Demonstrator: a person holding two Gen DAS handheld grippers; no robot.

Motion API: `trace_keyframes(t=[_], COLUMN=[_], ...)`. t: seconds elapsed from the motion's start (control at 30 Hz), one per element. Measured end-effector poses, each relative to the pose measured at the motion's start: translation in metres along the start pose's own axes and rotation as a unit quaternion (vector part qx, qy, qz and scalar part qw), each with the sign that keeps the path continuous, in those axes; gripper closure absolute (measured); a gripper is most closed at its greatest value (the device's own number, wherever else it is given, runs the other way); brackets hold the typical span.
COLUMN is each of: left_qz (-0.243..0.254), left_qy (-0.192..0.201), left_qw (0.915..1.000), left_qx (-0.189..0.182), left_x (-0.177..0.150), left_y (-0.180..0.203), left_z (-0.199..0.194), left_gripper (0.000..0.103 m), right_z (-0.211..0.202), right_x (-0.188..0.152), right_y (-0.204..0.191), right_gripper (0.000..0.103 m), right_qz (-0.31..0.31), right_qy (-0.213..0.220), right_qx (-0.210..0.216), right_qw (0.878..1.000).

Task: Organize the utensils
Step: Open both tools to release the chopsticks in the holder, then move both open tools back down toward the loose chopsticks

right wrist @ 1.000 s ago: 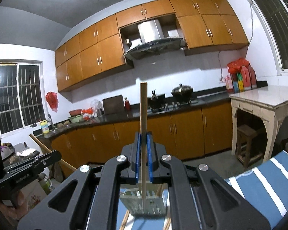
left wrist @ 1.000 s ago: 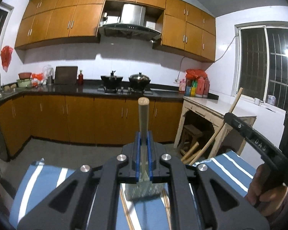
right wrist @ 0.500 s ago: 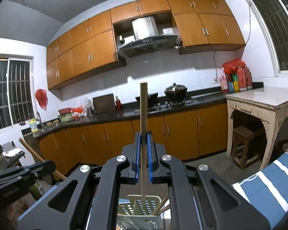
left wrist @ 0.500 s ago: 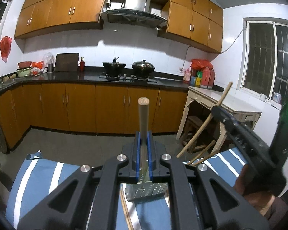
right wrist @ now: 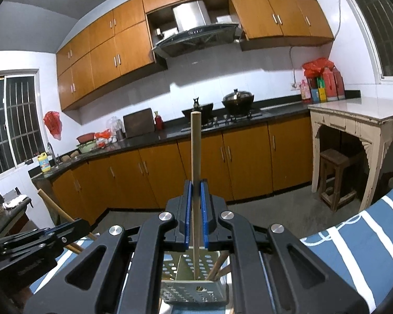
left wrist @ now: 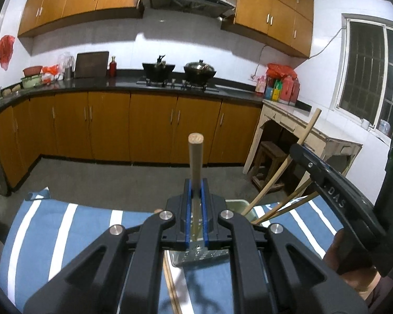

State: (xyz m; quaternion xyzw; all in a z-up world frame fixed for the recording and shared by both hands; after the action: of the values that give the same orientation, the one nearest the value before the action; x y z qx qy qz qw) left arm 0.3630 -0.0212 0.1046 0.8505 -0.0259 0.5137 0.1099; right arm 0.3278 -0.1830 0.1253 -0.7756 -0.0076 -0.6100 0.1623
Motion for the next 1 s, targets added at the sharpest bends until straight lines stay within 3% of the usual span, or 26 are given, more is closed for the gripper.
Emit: trace_keyframes(t=[0.13,0.2,0.27,0.63,0.83,1.0], left_qz=[-0.012,-0.012,-0.013,-0.013,-0.015,-0.017], left_qy=[-0.004,0.001,0.004,0.036,0.031,-0.007], left_qw=[0.9999,0.9999,0.9999,0.999,0.9987,0.9984], left_qx=[0.005,0.009,0.01,0.025,0.036,0.053], left_x=[-0.001,0.0,0.002,0.001,-0.031,-0.084], left_y=[-0.008,-0.01,-0.01,-0.013,-0.024,-0.038], left_z=[-0.001,-0.005,-0.009,-0.065,-0.093,-0.09], left_gripper=[0.095,0.093,0.093,0.084,0.081,0.079], right_z=[-0.005,-0.009,-0.014,-0.061,-0.084,-0.079], right_x=[0.001,0.004,0.005,0.008,-0.03,-0.097], right_y=[-0.002,0.001,0.003,0.008,0.029,0.051], right_gripper=[0.093,0.081,0.076,0.068,0.067,0.067], right_qz=[-0.003,-0.002,0.001,-0.007,0.0,0.014], right_qy=[-0.005,-0.002,0.001,0.009,-0.026,-0.102], right_qx=[0.004,0.001,-0.002,-0.013,-0.029,-0.049], right_qw=[1.0,1.0,1.0,1.0,0.999,0.993])
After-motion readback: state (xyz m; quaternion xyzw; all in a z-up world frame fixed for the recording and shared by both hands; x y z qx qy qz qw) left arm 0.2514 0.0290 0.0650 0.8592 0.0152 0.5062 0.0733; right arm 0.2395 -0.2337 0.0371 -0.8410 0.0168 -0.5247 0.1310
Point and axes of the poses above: each gripper's, at about its wrist camera, not at the fingertips, and z roughly the way its jaws point, y to its right, x to its top, the point moved 7 cm from there along z, roughly the way its jaws point, and after that the axes turned 1 degree about y, right-handed, at the moved point
